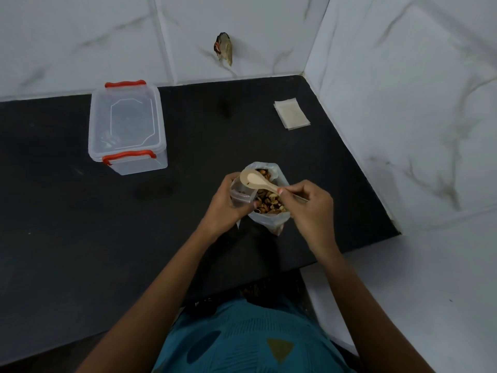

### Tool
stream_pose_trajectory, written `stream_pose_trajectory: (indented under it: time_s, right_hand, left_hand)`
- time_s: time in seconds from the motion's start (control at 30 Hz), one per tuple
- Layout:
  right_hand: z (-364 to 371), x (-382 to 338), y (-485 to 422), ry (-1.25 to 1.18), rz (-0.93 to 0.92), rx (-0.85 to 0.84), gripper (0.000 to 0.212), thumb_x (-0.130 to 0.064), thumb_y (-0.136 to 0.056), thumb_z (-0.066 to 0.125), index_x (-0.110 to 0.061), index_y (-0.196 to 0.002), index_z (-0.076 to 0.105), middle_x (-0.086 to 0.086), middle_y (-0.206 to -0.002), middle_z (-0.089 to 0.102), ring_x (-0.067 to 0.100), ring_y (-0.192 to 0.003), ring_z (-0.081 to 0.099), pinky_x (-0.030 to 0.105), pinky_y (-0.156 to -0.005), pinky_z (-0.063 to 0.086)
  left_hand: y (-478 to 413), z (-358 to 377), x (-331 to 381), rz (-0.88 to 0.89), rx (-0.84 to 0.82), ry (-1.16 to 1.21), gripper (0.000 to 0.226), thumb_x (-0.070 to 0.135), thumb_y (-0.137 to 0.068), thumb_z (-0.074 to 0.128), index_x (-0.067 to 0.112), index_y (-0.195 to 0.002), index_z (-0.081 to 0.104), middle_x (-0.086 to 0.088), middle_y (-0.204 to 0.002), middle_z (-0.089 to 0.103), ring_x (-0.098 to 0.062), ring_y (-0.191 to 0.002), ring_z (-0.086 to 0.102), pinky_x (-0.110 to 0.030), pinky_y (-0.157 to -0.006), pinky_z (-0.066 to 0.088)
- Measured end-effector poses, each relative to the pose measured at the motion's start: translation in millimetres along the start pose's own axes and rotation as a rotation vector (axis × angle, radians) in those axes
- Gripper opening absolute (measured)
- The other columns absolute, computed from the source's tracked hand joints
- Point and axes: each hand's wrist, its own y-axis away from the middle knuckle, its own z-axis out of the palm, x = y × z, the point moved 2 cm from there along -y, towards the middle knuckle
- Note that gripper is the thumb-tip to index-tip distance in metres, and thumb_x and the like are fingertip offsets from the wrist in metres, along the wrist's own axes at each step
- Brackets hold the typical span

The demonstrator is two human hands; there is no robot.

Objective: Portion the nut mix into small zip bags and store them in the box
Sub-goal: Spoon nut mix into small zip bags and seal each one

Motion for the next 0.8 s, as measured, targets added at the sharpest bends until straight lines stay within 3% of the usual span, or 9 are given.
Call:
stream_pose_trajectory:
  time_s: [0.13, 0.23, 0.3, 0.37, 0.47, 0.57, 0.63, 0.8]
  right_hand:
    - [-8.4, 13.8, -9.6, -0.143, 0.204, 0.085, 0.010, -0.006, -0.085, 0.061, -0.012, -0.077, 0.062, -0.002, -0.068, 0.059, -0.003, -0.055, 0.054, 0.010, -0.052, 0.043]
    - [-3.5, 33.7, -15.2, -0.026, 0.281, 0.059, 0.012, -0.004, -0.086, 0.059, -0.011, -0.076, 0.060, -0.002, -0.070, 0.058, 0.004, -0.063, 0.055, 0.016, -0.057, 0.046]
    - [5.6, 45.4, -15.4, 0.083, 0.299, 0.015, 0.009, -0.004, -0.087, 0.057, -0.011, -0.085, 0.062, -0.005, -0.077, 0.058, 0.006, -0.071, 0.056, 0.012, -0.060, 0.047]
    - [15.1, 53.1, -15.5, 0.149, 0.282, 0.014, 0.011, -0.005, -0.088, 0.057, -0.008, -0.097, 0.063, -0.002, -0.088, 0.060, 0.006, -0.079, 0.057, 0.008, -0.060, 0.044]
    - [26.6, 58.1, -17.2, 0.274, 0.204, 0.005, 0.011, -0.007, -0.088, 0.057, -0.008, -0.098, 0.061, 0.005, -0.099, 0.059, 0.013, -0.088, 0.059, 0.013, -0.066, 0.046]
    - [31.6, 58.4, -18.7, 0.490, 0.101, -0.026, 0.010, -0.012, -0.087, 0.059, -0.010, -0.096, 0.061, 0.003, -0.099, 0.057, 0.014, -0.088, 0.056, 0.026, -0.071, 0.051]
    - [32.2, 57.7, -18.3, 0.611, 0.038, -0.041, 0.010, -0.015, -0.086, 0.061, -0.012, -0.095, 0.060, 0.001, -0.097, 0.057, 0.013, -0.091, 0.053, 0.026, -0.071, 0.049]
    - [28.8, 59.7, -19.8, 0.624, 0.060, -0.056, 0.017, -0.013, -0.087, 0.058, -0.007, -0.101, 0.064, 0.006, -0.103, 0.057, 0.017, -0.097, 0.052, 0.024, -0.072, 0.042]
  left_hand:
    - [0.4, -4.6, -2.0, 0.015, 0.024, -0.018, 0.054, 0.006, -0.076, 0.072, 0.031, -0.114, 0.043, 0.011, -0.114, 0.050, -0.006, -0.111, 0.050, -0.012, -0.084, 0.046]
    - [1.1, -7.6, -3.0, 0.011, 0.040, -0.028, 0.054, 0.008, -0.075, 0.073, 0.036, -0.110, 0.043, 0.013, -0.113, 0.051, -0.006, -0.111, 0.050, -0.016, -0.087, 0.044]
    - [1.3, -8.4, -2.8, 0.004, 0.054, -0.025, 0.053, 0.008, -0.076, 0.073, 0.032, -0.113, 0.043, 0.014, -0.114, 0.051, -0.004, -0.112, 0.049, -0.012, -0.084, 0.044]
    - [1.1, -8.7, -1.7, -0.003, 0.066, -0.005, 0.052, 0.009, -0.076, 0.072, 0.027, -0.116, 0.043, 0.009, -0.118, 0.051, -0.003, -0.112, 0.049, -0.008, -0.081, 0.045]
    - [1.4, -8.0, -0.3, -0.005, 0.070, 0.039, 0.054, 0.008, -0.076, 0.072, 0.025, -0.118, 0.043, 0.002, -0.121, 0.051, -0.004, -0.112, 0.050, -0.009, -0.082, 0.046]
    - [1.6, -6.8, 0.6, 0.003, 0.062, 0.057, 0.054, 0.008, -0.076, 0.073, 0.030, -0.115, 0.043, 0.000, -0.123, 0.051, -0.006, -0.113, 0.050, -0.013, -0.085, 0.047]
    - [1.8, -5.9, 1.0, 0.003, 0.058, 0.051, 0.054, 0.007, -0.076, 0.072, 0.033, -0.113, 0.043, 0.001, -0.123, 0.050, -0.006, -0.114, 0.050, -0.015, -0.085, 0.048]
    - [2.1, -2.4, 3.7, 0.003, 0.063, 0.045, 0.054, 0.004, -0.076, 0.071, 0.027, -0.116, 0.042, 0.007, -0.116, 0.049, 0.001, -0.106, 0.050, -0.008, -0.078, 0.047]
